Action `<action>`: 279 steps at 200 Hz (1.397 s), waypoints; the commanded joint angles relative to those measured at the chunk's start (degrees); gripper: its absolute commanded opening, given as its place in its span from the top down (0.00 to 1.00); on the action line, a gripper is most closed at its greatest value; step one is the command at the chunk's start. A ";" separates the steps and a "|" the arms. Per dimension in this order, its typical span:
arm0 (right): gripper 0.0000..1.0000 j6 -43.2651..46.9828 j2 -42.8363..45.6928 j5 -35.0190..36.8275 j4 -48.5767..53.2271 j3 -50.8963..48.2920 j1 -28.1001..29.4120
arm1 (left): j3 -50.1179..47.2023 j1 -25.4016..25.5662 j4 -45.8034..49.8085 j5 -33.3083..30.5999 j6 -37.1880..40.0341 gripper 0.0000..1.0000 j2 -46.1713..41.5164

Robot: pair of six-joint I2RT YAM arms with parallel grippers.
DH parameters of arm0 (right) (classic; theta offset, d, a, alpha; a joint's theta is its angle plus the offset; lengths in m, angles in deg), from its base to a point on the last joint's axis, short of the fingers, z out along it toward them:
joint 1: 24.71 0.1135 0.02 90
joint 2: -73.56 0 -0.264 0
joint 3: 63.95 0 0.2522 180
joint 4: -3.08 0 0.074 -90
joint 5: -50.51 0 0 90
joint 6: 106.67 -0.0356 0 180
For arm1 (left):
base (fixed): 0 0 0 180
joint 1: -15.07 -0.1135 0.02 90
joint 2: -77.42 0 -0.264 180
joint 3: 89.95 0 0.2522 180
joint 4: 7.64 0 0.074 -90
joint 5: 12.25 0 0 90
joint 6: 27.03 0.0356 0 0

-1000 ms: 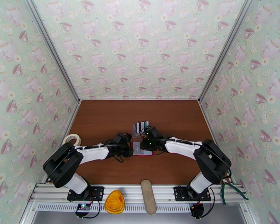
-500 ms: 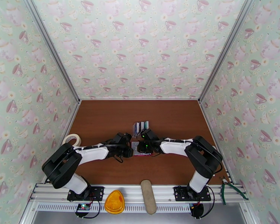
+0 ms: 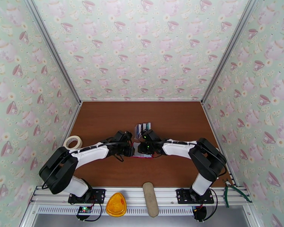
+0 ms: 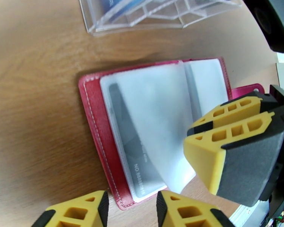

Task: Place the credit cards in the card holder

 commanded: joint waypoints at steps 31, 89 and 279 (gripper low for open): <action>0.73 2.25 4.79 2.94 6.02 3.49 -0.22 | 2.65 -1.37 3.54 -3.70 1.67 0.60 -2.56; 0.62 6.17 9.13 7.89 14.48 7.64 -3.85 | 6.38 -3.56 1.05 -3.34 0.21 0.60 -1.02; 0.50 15.84 3.81 20.25 29.14 23.58 -11.05 | 17.66 -11.13 -13.01 10.84 -7.64 0.58 18.38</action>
